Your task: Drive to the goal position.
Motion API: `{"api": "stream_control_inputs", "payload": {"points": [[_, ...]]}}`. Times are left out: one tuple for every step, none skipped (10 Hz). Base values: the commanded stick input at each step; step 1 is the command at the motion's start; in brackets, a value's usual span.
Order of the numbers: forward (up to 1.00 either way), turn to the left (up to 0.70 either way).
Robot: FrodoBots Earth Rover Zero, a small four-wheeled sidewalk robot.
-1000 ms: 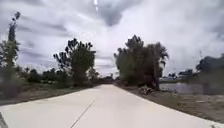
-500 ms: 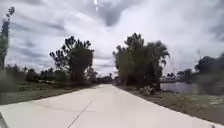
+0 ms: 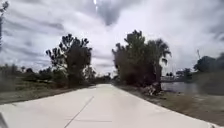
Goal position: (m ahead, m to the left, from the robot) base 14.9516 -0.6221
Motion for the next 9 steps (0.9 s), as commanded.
{"api": "stream_control_inputs", "payload": {"points": [[0.85, 0.00], [0.85, 0.00], [0.85, 0.00], [0.85, 0.00], [0.85, 0.12], [0.85, 0.25], [0.85, 0.34], [0.85, 0.34], [0.85, 0.34]]}}
